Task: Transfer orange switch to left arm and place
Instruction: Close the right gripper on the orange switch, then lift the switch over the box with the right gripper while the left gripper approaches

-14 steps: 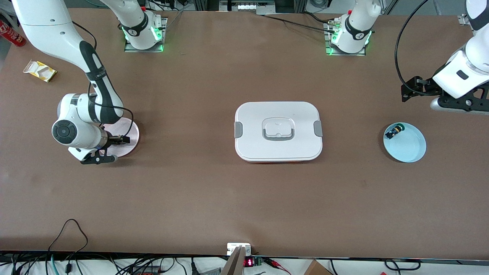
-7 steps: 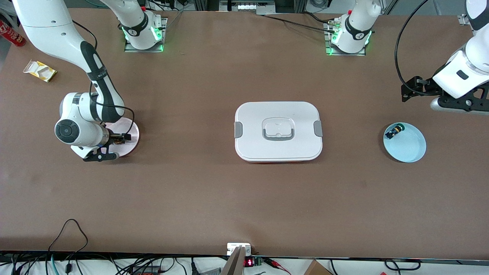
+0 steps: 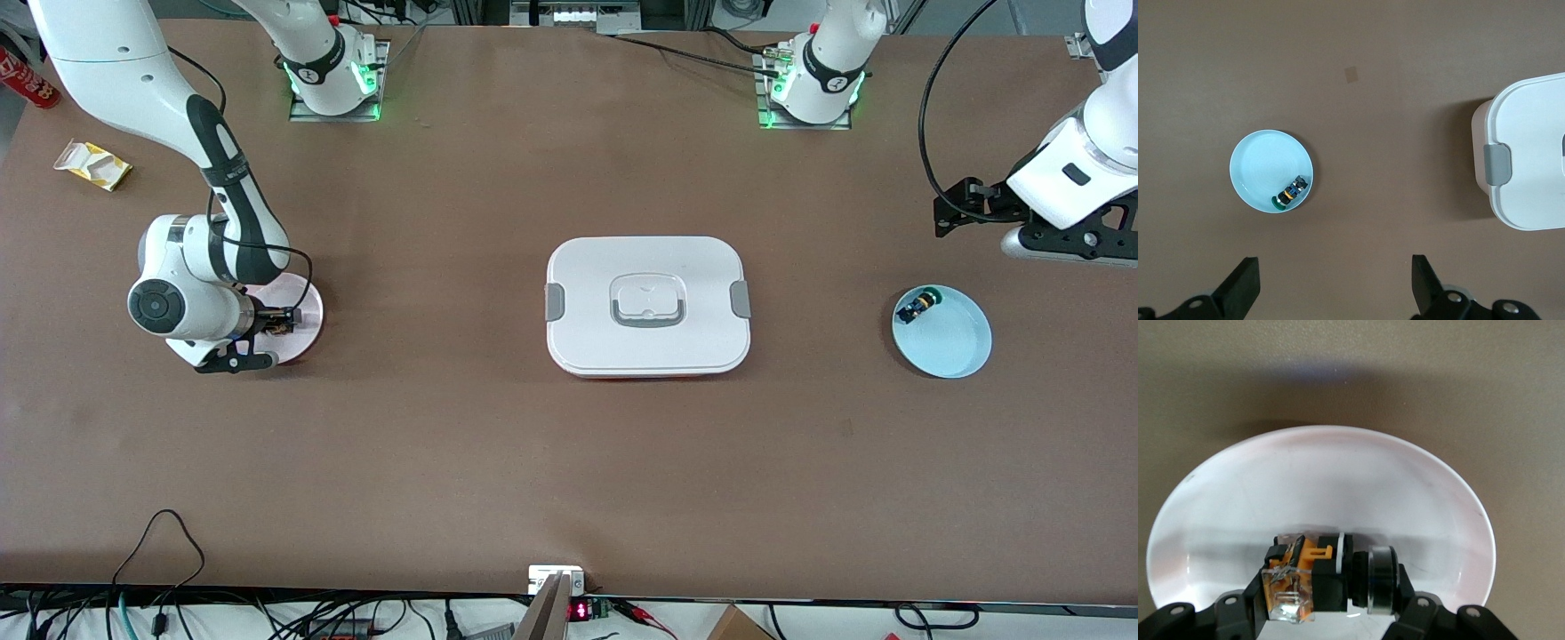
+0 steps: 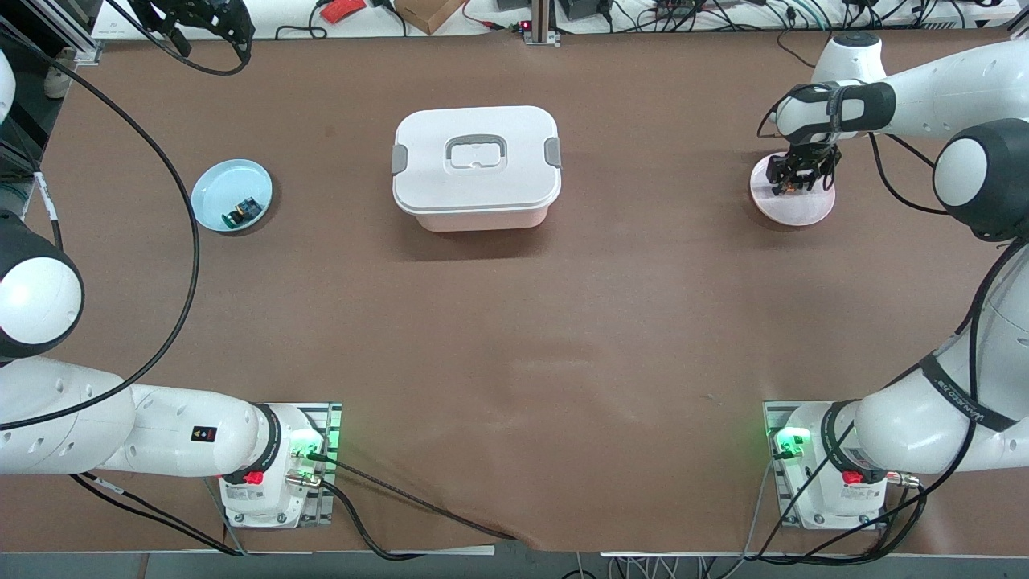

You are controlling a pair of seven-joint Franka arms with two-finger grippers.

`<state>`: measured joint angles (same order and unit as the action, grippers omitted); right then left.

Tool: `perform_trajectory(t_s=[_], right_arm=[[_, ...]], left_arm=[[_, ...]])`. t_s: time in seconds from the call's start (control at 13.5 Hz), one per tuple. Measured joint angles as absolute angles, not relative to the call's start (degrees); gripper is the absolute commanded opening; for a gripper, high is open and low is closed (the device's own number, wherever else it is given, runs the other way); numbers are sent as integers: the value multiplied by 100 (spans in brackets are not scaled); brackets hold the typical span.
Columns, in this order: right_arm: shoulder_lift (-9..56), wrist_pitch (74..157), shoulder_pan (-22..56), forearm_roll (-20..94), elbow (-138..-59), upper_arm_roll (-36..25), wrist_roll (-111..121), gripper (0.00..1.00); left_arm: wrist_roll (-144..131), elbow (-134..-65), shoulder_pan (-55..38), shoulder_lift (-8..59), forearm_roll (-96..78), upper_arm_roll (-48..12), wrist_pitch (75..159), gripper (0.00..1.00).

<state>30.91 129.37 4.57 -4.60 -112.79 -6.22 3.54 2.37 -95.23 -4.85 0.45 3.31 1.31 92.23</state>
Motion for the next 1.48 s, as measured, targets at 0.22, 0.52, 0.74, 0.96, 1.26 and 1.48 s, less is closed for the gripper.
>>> perform_trajectory(t_s=[0.22,0.52,0.74,0.96,1.26,1.48], right_arm=[[2849,12888,471,-460,-11252,-566,380,20],[2288,12462,704,-454,-10976,-426,772,20],[1893,12117,1128,-234,-10570,-368,812,20],[1764,12039,1602,8,-10186,-160,933,17],[1754,12052,1975,451,-9801,515,1224,17],[1537,12050,2094,518,-9572,763,1971,17]], left_arm=[[237,-9523,-485,45,331,131,9223,100],[237,-9523,-485,46,331,130,9223,100],[237,-9523,-485,47,331,130,9222,100],[237,-9523,-489,46,331,121,9223,100],[237,-9520,-489,46,331,120,9180,100],[237,-9454,-488,45,97,120,8584,100]])
